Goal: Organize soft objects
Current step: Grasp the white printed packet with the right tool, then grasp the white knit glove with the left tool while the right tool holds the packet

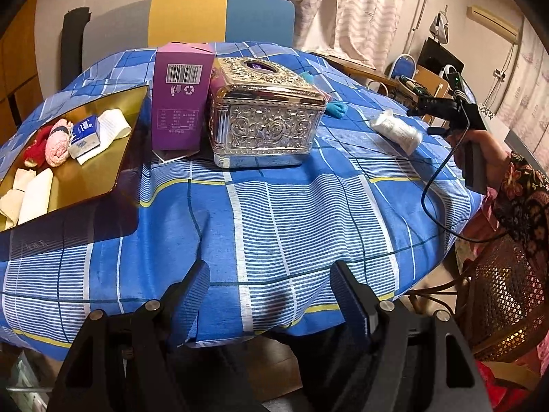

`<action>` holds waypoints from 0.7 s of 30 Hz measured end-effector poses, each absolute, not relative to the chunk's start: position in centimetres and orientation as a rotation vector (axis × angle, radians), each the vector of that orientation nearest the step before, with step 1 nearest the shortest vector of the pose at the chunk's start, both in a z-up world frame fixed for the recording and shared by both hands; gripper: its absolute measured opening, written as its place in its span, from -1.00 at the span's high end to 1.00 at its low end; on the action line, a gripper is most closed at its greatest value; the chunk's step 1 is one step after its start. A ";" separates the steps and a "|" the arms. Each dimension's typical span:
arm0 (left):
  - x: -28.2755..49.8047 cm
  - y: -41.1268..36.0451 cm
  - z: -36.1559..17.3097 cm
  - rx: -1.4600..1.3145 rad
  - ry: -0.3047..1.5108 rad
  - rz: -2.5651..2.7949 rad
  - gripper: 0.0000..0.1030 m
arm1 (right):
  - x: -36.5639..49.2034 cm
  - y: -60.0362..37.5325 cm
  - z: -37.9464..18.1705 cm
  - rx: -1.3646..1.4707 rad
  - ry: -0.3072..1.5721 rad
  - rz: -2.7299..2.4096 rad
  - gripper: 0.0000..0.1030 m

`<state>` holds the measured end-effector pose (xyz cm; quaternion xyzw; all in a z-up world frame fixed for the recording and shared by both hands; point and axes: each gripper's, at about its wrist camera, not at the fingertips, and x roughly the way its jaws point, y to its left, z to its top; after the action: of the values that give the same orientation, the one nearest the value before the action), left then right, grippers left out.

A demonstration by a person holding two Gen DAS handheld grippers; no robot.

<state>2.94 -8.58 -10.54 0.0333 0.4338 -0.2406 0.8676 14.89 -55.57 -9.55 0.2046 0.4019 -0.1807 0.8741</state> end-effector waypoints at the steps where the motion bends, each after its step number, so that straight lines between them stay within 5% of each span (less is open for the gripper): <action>1: 3.0 -8.6 -10.6 0.067 0.911 -0.505 -0.42 | 14.9 -55.7 -9.5 0.403 0.841 -0.393 -0.41; 6: 3.0 -9.3 -11.0 0.077 0.930 -0.521 -0.42 | 15.9 -55.0 -10.5 0.348 0.886 -0.278 -0.65; 13: 2.7 -10.2 -10.3 0.107 0.913 -0.524 -0.42 | 19.6 -52.7 -13.4 0.145 1.020 -0.263 -0.68; 21: 3.8 -13.1 -8.8 0.115 0.891 -0.568 -0.42 | 19.2 -51.9 -14.1 0.120 1.040 -0.190 -0.16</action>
<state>3.79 -13.05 -8.76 0.0546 0.4250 -0.2709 0.8620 19.22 -51.91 -14.14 0.0574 0.4959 -0.0905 0.8618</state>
